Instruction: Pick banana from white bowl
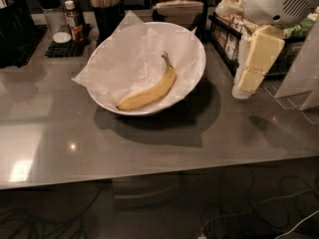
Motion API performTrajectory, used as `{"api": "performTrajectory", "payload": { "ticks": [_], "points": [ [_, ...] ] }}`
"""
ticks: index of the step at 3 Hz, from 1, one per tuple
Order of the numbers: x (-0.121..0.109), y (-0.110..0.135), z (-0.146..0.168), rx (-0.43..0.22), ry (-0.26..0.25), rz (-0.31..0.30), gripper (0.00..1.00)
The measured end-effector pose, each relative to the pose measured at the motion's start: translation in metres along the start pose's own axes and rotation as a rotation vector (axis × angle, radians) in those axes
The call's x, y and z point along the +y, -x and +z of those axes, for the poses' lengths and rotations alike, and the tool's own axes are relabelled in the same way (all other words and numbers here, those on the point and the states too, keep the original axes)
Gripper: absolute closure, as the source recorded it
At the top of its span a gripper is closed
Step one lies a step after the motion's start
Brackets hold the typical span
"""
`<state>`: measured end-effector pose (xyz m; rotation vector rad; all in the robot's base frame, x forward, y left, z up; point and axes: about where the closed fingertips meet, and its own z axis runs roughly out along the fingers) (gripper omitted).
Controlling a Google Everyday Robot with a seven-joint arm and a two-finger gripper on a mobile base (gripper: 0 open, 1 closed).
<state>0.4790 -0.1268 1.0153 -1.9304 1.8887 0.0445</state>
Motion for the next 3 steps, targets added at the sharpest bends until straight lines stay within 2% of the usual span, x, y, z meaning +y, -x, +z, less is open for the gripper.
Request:
{"api": "performTrajectory", "payload": {
  "ticks": [1, 2, 3],
  "points": [
    [-0.012, 0.066, 0.01, -0.102, 0.05, -0.147, 0.0],
    [-0.015, 0.072, 0.01, -0.11, 0.036, -0.154, 0.0],
    [-0.023, 0.072, 0.026, -0.136, 0.043, -0.17, 0.0]
  ]
}}
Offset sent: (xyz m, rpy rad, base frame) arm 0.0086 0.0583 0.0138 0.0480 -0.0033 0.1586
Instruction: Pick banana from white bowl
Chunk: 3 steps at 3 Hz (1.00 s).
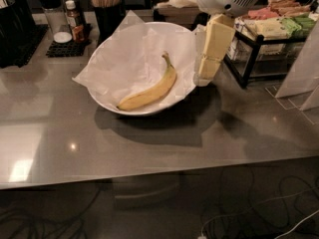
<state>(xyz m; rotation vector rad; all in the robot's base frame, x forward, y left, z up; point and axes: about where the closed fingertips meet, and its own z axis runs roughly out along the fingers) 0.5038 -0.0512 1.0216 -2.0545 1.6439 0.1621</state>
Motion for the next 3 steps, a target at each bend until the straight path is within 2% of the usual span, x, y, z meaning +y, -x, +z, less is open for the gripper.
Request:
{"api": "performTrajectory", "payload": {
  "ticks": [1, 2, 3],
  "points": [
    [-0.026, 0.005, 0.029, -0.055, 0.041, -0.08, 0.0],
    [-0.047, 0.022, 0.071, -0.122, 0.113, -0.168, 0.0],
    [-0.054, 0.026, 0.083, -0.138, 0.12, -0.182, 0.0]
  ]
}}
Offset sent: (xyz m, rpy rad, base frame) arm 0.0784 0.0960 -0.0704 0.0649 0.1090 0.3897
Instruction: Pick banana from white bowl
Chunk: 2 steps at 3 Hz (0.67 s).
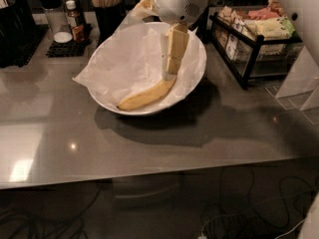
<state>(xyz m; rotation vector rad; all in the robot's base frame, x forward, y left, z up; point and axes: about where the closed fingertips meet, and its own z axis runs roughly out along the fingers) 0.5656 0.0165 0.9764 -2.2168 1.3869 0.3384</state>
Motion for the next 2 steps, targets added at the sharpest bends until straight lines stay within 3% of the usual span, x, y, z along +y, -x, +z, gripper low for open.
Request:
{"api": "performTrajectory", "payload": {
  "ticks": [1, 2],
  "points": [
    [0.001, -0.012, 0.002, 0.001, 0.004, 0.027, 0.0],
    [-0.014, -0.023, 0.018, -0.016, 0.03, -0.002, 0.0]
  ]
}}
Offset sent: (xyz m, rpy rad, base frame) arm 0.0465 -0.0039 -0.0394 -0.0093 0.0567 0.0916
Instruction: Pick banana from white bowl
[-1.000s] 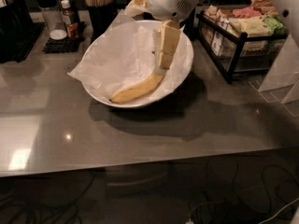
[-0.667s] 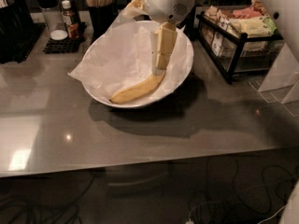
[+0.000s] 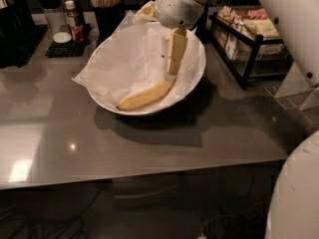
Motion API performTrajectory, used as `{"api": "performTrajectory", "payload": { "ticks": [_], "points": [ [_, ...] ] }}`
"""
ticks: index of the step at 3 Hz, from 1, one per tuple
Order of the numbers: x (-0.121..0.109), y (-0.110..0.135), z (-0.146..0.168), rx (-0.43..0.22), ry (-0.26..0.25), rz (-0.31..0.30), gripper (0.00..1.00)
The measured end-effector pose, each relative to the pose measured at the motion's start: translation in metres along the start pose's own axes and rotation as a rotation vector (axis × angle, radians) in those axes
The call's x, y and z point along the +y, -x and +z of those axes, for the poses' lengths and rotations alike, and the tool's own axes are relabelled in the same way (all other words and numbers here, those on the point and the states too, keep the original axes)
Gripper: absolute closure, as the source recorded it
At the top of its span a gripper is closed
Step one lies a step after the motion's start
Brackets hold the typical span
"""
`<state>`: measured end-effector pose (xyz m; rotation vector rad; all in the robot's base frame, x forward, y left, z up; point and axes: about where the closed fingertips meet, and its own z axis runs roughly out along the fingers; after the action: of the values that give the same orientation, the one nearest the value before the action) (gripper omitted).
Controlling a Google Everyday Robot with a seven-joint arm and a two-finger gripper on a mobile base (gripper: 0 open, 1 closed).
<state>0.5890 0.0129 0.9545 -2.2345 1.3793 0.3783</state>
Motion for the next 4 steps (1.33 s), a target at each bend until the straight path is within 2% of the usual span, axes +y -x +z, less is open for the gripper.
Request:
{"api": "performTrajectory", "payload": {
  "ticks": [1, 2, 3, 4],
  "points": [
    [-0.004, 0.001, 0.001, -0.004, -0.014, 0.001, 0.0],
    [-0.004, 0.001, 0.001, -0.004, -0.014, 0.001, 0.19],
    [-0.009, -0.002, 0.022, -0.037, 0.014, 0.001, 0.31],
    [-0.008, -0.005, 0.056, -0.093, 0.081, -0.003, 0.17]
  ]
}}
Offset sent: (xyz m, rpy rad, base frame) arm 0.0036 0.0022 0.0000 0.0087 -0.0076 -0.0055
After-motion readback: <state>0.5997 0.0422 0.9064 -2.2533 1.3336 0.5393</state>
